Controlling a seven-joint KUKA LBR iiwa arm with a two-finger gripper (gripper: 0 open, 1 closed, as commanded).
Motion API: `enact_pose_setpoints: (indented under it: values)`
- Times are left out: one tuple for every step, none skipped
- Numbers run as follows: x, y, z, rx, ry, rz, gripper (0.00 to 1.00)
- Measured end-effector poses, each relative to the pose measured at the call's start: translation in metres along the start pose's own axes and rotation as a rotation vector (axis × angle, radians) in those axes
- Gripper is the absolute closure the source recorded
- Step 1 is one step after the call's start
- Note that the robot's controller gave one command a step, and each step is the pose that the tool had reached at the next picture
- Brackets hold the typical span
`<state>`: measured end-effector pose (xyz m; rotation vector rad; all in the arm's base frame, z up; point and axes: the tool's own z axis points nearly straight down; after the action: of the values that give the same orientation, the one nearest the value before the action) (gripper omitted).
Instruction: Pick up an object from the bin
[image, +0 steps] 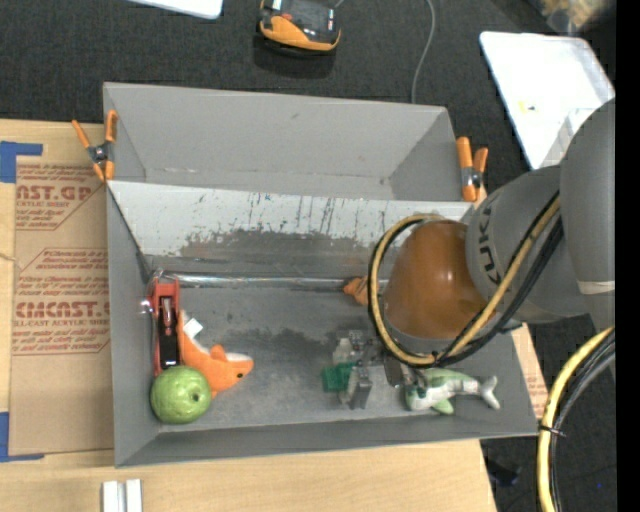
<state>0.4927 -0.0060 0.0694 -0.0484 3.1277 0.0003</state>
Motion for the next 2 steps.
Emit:
enact_pose_setpoints:
  values:
    - [0.000,0.000,0.000,0.000,0.000,0.000,1.00]
    - [0.002,0.000,-0.029,0.000,0.008,0.000,1.00]
